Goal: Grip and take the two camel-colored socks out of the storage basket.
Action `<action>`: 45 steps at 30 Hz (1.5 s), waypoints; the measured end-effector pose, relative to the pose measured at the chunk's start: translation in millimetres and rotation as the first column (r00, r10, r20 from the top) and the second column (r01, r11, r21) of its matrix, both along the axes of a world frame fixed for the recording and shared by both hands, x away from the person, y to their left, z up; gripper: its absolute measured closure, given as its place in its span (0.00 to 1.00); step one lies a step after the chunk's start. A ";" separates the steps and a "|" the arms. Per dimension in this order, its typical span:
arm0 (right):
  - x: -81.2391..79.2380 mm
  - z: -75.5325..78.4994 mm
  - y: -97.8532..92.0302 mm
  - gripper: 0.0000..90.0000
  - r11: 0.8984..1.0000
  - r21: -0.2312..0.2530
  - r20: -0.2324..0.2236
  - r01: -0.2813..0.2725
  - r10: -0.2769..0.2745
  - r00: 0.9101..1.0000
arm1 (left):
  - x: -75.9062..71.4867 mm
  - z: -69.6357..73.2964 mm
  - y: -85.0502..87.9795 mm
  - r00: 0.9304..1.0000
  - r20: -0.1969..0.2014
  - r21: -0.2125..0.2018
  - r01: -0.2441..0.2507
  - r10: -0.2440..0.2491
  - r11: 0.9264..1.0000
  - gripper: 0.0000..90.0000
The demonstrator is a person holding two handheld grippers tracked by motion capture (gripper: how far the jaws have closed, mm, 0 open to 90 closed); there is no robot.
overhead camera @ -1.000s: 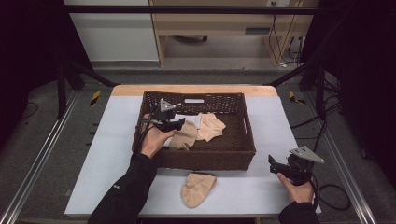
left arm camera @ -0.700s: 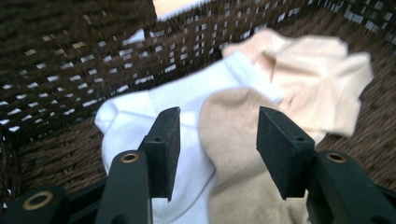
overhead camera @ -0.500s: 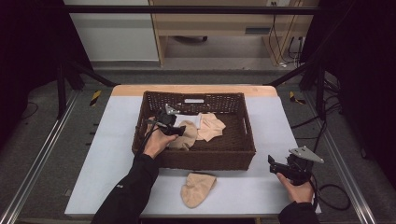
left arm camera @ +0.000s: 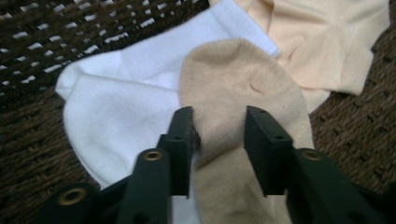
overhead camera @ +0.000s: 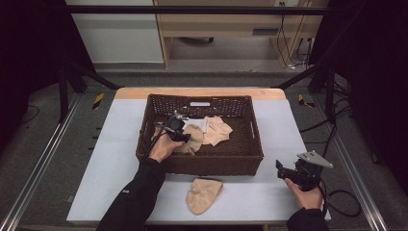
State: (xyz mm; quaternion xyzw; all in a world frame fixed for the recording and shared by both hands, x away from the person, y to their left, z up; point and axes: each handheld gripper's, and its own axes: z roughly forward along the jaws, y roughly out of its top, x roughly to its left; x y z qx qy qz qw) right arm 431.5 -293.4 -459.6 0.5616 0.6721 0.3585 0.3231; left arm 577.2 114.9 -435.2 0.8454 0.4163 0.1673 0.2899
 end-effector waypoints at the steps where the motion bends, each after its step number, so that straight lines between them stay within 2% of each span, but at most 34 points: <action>1: -0.1 0.1 0.0 0.06 1.000 -0.001 0.000 -0.001 0.001 1.000 | -0.3 -0.2 -1.6 1.000 -0.015 0.023 0.015 -0.015 1.000 0.79; 5: -0.3 0.3 -0.2 0.07 1.000 -0.001 0.002 -0.001 0.001 1.000 | -1.1 0.7 -2.0 0.999 -0.028 0.035 0.020 -0.019 0.999 0.93; 10: -0.9 0.7 -0.6 0.07 1.000 0.001 0.003 0.000 0.000 1.000 | -2.7 5.9 -1.0 1.000 -0.010 0.015 0.024 -0.023 1.000 0.96; 12: -1.1 0.9 -1.0 0.07 1.000 0.001 0.004 0.002 -0.002 1.000 | -4.9 11.8 2.3 0.999 0.026 -0.050 0.023 -0.021 0.998 0.96; 16: -1.2 1.0 -1.2 0.07 1.000 0.000 0.006 0.004 -0.004 1.000 | -9.1 20.0 7.3 0.995 0.095 -0.110 0.028 -0.018 0.993 0.96; 21: -1.0 1.1 -1.5 0.07 1.000 0.001 0.005 0.008 -0.008 1.000 | -15.9 32.0 10.6 0.981 0.194 -0.206 0.049 -0.008 0.977 0.96; 22: -1.0 1.1 -1.5 0.07 1.000 0.001 0.005 0.008 -0.008 1.000 | -15.9 32.0 10.6 0.981 0.194 -0.206 0.049 -0.008 0.977 0.96; 23: -1.1 1.1 -1.5 0.06 1.000 0.001 0.006 0.009 -0.009 1.000 | -18.8 38.0 11.7 0.973 0.232 -0.240 0.058 -0.001 0.969 0.96; 24: -1.1 1.1 -1.5 0.07 1.000 0.000 0.006 0.009 -0.009 1.000 | -18.8 38.0 11.7 0.973 0.232 -0.240 0.058 -0.001 0.969 0.96; 25: -1.1 1.2 -1.5 0.07 1.000 0.000 0.007 0.008 -0.008 1.000 | -22.0 44.4 13.0 0.963 0.269 -0.272 0.068 0.007 0.960 0.97; 26: -1.1 1.2 -1.5 0.07 1.000 0.000 0.007 0.008 -0.008 1.000 | -22.0 44.4 13.0 0.963 0.269 -0.272 0.068 0.007 0.960 0.97; 27: -1.0 1.2 -1.5 0.07 1.000 0.000 0.007 0.009 -0.009 1.000 | -23.9 47.9 13.8 0.958 0.285 -0.295 0.069 0.019 0.953 0.97; 28: -1.0 1.3 -1.6 0.07 1.000 0.002 0.006 0.009 -0.009 1.000 | -27.3 54.6 15.6 0.952 0.305 -0.328 0.069 0.037 0.942 0.97; 29: -1.1 1.3 -1.7 0.07 1.000 0.000 0.008 0.010 -0.010 1.000 | -29.1 57.9 16.5 0.946 0.322 -0.343 0.069 0.048 0.937 0.97; 30: -1.1 1.3 -1.7 0.07 1.000 0.000 0.008 0.010 -0.010 1.000 | -29.1 57.9 16.5 0.946 0.322 -0.343 0.069 0.048 0.937 0.97; 31: -1.2 1.4 -1.8 0.07 1.000 -0.001 0.008 0.008 -0.008 1.000 | -32.0 64.7 18.8 0.938 0.340 -0.371 0.072 0.063 0.926 0.97; 32: -1.2 1.4 -1.8 0.07 1.000 -0.001 0.008 0.008 -0.008 1.000 | -32.0 64.7 18.8 0.938 0.340 -0.371 0.072 0.063 0.926 0.97; 33: -1.2 1.3 -1.8 0.07 1.000 -0.001 0.008 0.010 -0.010 1.000 | -35.5 71.5 21.2 0.930 0.360 -0.390 0.077 0.074 0.918 0.97; 35: -1.1 1.3 -1.8 0.07 1.000 0.000 0.008 0.010 -0.010 1.000 | -39.8 78.5 23.2 0.920 0.384 -0.399 0.087 0.081 0.913 0.97; 36: -1.1 1.3 -1.8 0.07 1.000 0.000 0.008 0.010 -0.010 1.000 | -39.8 78.5 23.2 0.920 0.384 -0.399 0.087 0.081 0.913 0.97; 37: -1.1 1.4 -1.8 0.07 1.000 0.000 0.006 0.010 -0.010 1.000 | -44.3 85.8 25.2 0.914 0.398 -0.415 0.097 0.084 0.905 0.97; 39: -1.1 1.4 -1.9 0.06 1.000 -0.001 0.007 0.010 -0.010 1.000 | -49.1 93.3 27.1 0.907 0.413 -0.424 0.109 0.085 0.899 0.97; 40: -1.1 1.4 -1.9 0.06 1.000 -0.001 0.007 0.010 -0.010 1.000 | -49.1 93.3 27.1 0.907 0.413 -0.424 0.109 0.085 0.899 0.97; 41: -1.2 1.5 -1.9 0.07 1.000 -0.001 0.009 0.010 -0.010 1.000 | -54.8 100.7 29.2 0.898 0.431 -0.433 0.121 0.088 0.893 0.97; 42: -1.3 1.6 -1.9 0.07 1.000 0.001 0.009 0.011 -0.011 1.000 | -57.5 104.4 30.2 0.896 0.435 -0.436 0.127 0.086 0.891 0.97; 43: -1.3 1.7 -2.1 0.06 1.000 -0.001 0.010 0.011 -0.011 1.000 | -60.7 107.8 31.0 0.890 0.446 -0.437 0.131 0.089 0.890 0.97; 45: -1.3 1.7 -2.2 0.06 1.000 0.000 0.010 0.012 -0.012 1.000 | -63.6 111.2 31.8 0.889 0.451 -0.436 0.137 0.084 0.889 0.97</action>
